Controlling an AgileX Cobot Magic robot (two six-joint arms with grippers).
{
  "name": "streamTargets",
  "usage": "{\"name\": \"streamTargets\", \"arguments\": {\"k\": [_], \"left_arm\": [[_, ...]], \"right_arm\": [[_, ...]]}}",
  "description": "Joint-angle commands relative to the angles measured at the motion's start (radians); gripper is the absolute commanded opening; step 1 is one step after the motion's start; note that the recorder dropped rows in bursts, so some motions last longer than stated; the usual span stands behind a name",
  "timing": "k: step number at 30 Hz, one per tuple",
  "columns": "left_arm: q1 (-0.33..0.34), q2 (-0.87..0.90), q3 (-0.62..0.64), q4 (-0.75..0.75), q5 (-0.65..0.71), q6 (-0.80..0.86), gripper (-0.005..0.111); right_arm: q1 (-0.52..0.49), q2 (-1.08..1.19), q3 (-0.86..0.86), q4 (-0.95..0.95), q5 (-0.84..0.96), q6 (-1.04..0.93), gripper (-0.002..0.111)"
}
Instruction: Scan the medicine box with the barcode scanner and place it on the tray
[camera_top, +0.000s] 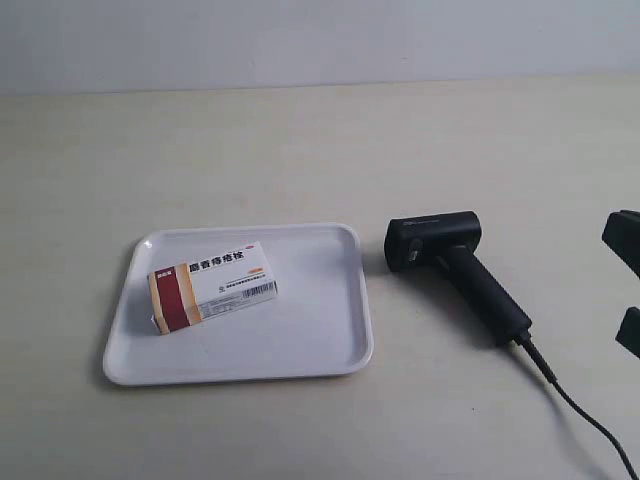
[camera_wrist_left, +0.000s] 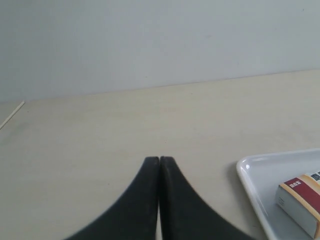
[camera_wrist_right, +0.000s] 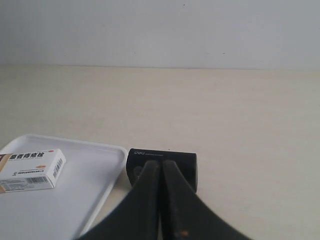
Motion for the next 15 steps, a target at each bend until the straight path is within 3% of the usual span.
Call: {"name": "streamTargets", "arguments": {"k": [1,15], "left_arm": [[0.004,-0.007,0.0,-0.026,0.004,0.022,0.003],[0.025,-0.007,0.0,-0.021,0.002,-0.052,0.003]], "right_arm": [[0.002,-0.004,0.004,-0.002,-0.009,-0.001,0.001],[0.002,-0.004,0.004,-0.002,-0.009,-0.001,0.001]]}}
